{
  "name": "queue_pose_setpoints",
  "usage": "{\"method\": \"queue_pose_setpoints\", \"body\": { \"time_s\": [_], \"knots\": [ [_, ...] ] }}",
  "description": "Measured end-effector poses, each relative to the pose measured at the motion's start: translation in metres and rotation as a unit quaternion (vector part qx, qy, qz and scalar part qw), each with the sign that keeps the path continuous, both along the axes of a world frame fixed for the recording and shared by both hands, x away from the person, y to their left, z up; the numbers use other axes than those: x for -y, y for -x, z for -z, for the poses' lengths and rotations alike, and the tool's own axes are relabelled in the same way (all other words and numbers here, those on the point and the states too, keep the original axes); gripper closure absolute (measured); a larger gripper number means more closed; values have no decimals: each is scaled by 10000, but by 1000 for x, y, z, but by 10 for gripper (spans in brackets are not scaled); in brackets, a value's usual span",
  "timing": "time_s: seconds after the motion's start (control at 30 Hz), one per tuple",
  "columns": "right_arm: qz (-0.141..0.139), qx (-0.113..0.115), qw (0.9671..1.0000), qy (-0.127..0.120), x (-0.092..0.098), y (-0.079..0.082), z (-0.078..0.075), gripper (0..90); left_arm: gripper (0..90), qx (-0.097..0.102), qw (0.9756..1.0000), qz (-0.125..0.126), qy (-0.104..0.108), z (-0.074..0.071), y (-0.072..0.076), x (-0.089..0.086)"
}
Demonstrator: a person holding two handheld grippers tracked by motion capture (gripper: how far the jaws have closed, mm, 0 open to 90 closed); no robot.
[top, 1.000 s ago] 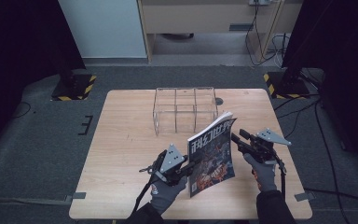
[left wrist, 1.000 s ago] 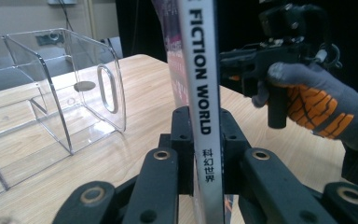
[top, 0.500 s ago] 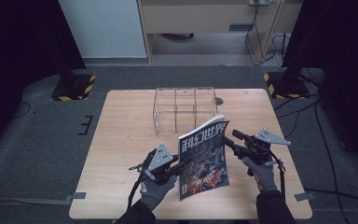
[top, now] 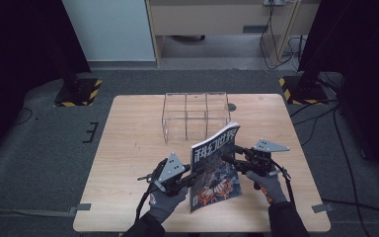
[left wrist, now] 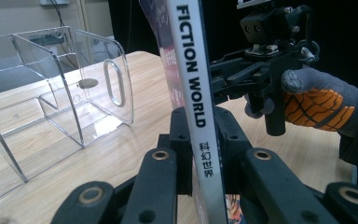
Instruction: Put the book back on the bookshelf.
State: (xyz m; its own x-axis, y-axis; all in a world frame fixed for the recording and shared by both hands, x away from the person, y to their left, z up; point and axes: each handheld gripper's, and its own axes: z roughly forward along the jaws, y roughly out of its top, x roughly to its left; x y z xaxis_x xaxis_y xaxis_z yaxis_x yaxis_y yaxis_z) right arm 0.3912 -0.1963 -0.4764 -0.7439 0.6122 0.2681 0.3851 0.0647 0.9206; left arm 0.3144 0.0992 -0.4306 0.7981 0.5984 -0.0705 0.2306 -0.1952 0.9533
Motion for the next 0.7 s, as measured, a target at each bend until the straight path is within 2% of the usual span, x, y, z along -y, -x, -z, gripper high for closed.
{"method": "queue_pose_setpoints", "body": {
  "time_s": [0.1, 0.23, 0.47, 0.67, 0.7],
  "knots": [
    [42, -25, 10000, -18, 4, 0, 0, 525, 790, -16, 10000, 18, 38, 0, 0, 0],
    [72, -17, 10000, -29, 7, 1, -1, 567, 782, -25, 10000, 50, 63, 0, 0, 1],
    [110, 13, 9999, 17, 7, 2, 0, 607, 766, 36, 9996, -278, -3, 0, 1, 6],
    [97, 8, 9999, 68, 6, 2, 0, 615, 752, 8, 9993, -369, 14, 1, -1, 9],
    [99, 7, 9999, 78, 6, 2, 0, 619, 753, -1, 9990, -445, 8, 1, -2, 10]
  ]
}}
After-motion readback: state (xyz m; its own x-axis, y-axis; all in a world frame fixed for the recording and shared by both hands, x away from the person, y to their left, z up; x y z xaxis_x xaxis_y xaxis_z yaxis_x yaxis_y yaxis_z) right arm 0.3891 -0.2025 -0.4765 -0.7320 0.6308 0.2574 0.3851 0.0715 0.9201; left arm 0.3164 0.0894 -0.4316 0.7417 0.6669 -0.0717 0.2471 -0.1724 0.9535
